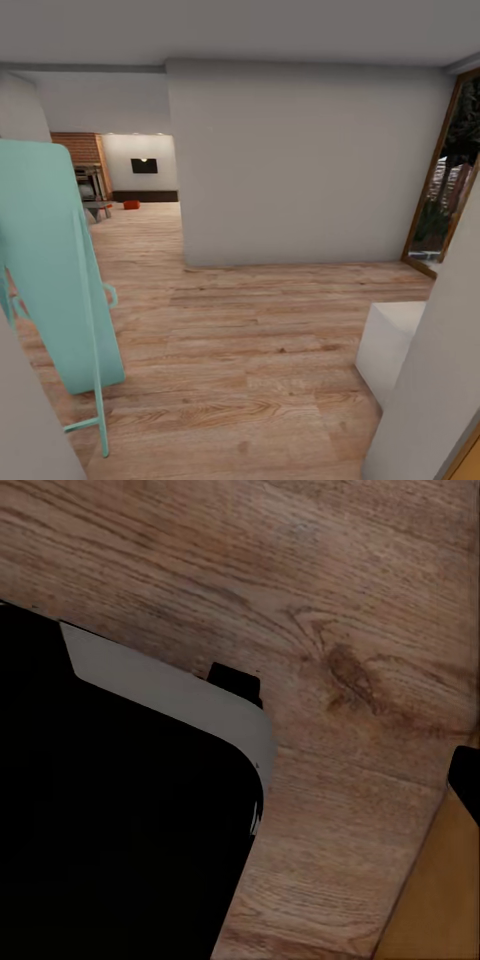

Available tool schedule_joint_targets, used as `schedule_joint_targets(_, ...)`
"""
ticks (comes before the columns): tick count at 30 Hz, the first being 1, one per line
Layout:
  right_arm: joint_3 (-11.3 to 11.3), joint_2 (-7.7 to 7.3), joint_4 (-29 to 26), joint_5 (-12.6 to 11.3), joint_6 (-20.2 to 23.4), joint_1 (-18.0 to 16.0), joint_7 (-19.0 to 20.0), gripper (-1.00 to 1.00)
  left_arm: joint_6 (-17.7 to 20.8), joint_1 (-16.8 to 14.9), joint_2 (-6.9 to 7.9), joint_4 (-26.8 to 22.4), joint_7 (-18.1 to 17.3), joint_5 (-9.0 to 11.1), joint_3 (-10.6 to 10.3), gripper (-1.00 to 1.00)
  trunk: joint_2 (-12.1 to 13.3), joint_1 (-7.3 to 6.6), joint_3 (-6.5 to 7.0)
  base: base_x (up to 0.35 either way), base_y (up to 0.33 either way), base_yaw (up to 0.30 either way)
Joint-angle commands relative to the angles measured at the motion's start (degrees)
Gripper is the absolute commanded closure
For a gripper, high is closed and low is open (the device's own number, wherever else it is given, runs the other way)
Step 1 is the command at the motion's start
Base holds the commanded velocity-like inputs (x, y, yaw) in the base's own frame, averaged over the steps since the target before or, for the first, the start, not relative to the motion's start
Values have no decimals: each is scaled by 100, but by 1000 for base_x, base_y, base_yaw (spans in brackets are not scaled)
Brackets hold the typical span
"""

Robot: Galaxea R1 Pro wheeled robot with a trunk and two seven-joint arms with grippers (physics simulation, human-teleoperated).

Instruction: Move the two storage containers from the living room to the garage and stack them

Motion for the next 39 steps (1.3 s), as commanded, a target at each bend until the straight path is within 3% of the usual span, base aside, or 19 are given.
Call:
schedule_joint_targets(1, 48, 1, 9, -54, -25, -4, 1, -100, -14, -2, 0, 2, -7, 48, 3, -100, -3, 3, -6, 323, 0, 0)
schedule_joint_targets(23, 49, 3, 9, -50, 19, -4, 59, -100, -22, -2, -9, 2, -7, 28, -2, -100, -3, 3, -6, 323, 0, 1)
schedule_joint_targets(39, 41, 2, 9, -77, -25, -4, 2, -100, -22, -2, -9, 2, -7, 28, -2, -100, -3, 3, -6, 323, 0, 170)
